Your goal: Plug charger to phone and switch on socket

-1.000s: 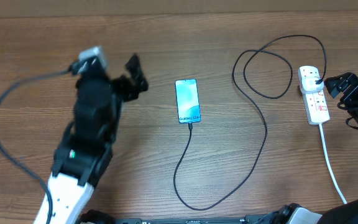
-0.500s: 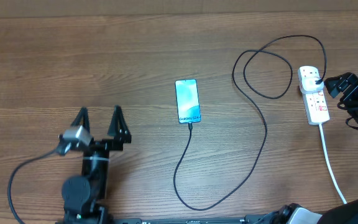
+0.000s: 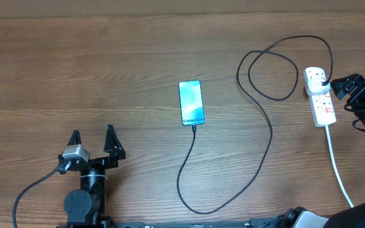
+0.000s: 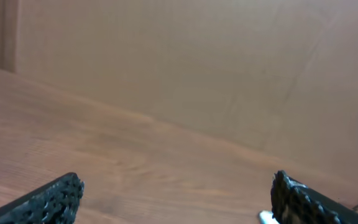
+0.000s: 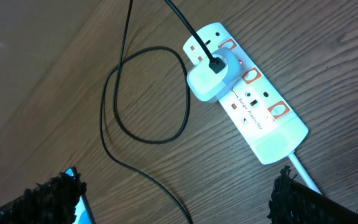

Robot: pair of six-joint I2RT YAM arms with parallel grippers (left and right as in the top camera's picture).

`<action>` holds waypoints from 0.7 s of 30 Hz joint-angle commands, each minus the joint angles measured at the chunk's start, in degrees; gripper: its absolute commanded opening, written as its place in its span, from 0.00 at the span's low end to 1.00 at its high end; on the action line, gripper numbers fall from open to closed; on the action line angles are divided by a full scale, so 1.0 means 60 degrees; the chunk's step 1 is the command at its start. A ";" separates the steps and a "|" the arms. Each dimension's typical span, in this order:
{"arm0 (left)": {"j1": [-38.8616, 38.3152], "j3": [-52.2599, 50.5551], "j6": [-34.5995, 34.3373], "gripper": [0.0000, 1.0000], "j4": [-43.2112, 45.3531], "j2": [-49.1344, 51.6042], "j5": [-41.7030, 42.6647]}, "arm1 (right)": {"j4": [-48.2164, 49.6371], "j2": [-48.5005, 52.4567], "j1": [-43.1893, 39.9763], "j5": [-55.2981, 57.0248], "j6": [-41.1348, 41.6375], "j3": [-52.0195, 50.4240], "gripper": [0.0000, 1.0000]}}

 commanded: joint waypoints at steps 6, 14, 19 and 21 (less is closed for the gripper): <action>0.0459 -0.0033 0.2211 1.00 -0.1453 -0.0186 0.0841 | 0.0047 -0.0040 0.0025 -0.0004 0.0025 0.0026 1.00; 0.0477 -0.0033 0.3151 1.00 -0.1439 -0.0186 0.0958 | 0.0047 -0.0040 0.0025 -0.0004 0.0025 0.0026 1.00; 0.0470 -0.0033 0.2860 1.00 -0.1410 -0.0186 0.0951 | 0.0047 -0.0040 0.0025 -0.0004 0.0025 0.0026 1.00; 0.0470 -0.0033 0.2860 1.00 -0.1406 -0.0186 0.0918 | 0.0047 -0.0040 0.0025 -0.0004 0.0025 0.0026 1.00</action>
